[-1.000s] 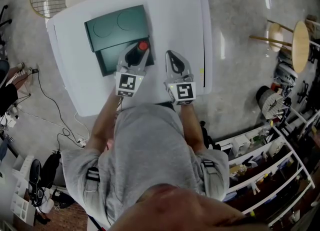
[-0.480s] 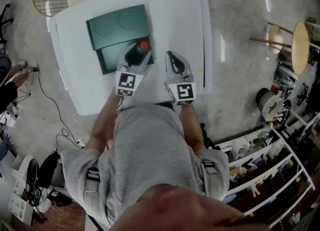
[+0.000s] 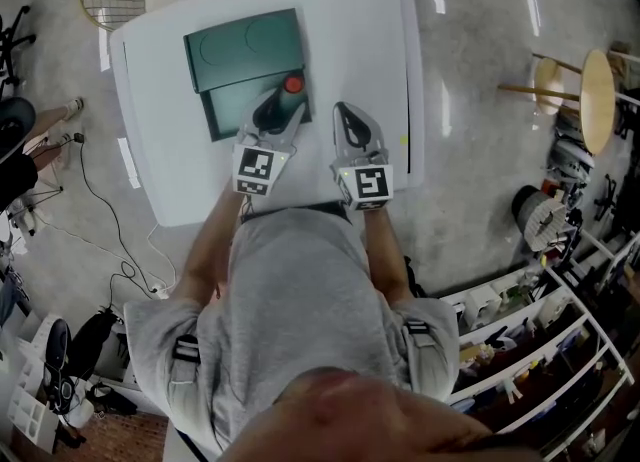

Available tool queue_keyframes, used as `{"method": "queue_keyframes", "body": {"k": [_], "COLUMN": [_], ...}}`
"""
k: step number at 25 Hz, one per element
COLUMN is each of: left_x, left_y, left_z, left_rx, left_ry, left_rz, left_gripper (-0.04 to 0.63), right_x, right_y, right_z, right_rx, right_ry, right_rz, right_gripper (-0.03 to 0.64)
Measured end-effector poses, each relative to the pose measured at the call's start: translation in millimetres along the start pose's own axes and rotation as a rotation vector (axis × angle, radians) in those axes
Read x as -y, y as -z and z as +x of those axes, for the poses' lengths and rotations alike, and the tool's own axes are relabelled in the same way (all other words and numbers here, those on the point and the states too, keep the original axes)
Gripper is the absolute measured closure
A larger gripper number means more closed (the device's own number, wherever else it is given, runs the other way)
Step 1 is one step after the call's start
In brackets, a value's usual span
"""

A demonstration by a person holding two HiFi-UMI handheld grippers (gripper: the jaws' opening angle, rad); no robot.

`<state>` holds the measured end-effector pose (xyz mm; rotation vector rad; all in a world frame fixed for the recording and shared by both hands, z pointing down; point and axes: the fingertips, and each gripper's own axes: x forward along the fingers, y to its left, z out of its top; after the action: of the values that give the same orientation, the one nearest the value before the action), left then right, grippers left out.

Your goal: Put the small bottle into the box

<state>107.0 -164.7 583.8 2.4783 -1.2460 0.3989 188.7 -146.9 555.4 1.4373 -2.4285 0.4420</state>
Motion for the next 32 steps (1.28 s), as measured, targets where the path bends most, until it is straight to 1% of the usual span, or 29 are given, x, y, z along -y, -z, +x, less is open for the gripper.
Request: {"method": "queue_keyframes", "body": {"k": [4, 9, 15, 24, 32], "left_x": [3, 7, 4, -1, 6], "left_y": [-8, -8, -18, -23, -8], "left_z": [-19, -44, -86, -158, -229], "left_rx": [0.033, 0.074, 0.124, 0.185, 0.215], "left_ry": [-0.015, -0.032, -0.077, -0.174, -0.254], "left_rz": [0.015, 0.003, 0.004, 0.019, 0.008], "left_gripper": [0.421, 0.455, 0.513, 0.54, 0.562], "right_x": [-11, -29, -55, -100, -142], "right_y": [-6, -7, -22, -36, -36], "right_z": [-8, -18, -37, -73, -113], "right_rx": [0.028, 0.052, 0.097, 0.169, 0.215], "right_ry": [-0.004, -0.019, -0.03, -0.054, -0.082], "right_rz": [-0.022, -0.036, -0.057, -0.089, -0.11], "right_gripper": [0.614, 0.614, 0.614, 0.614, 0.614]}}
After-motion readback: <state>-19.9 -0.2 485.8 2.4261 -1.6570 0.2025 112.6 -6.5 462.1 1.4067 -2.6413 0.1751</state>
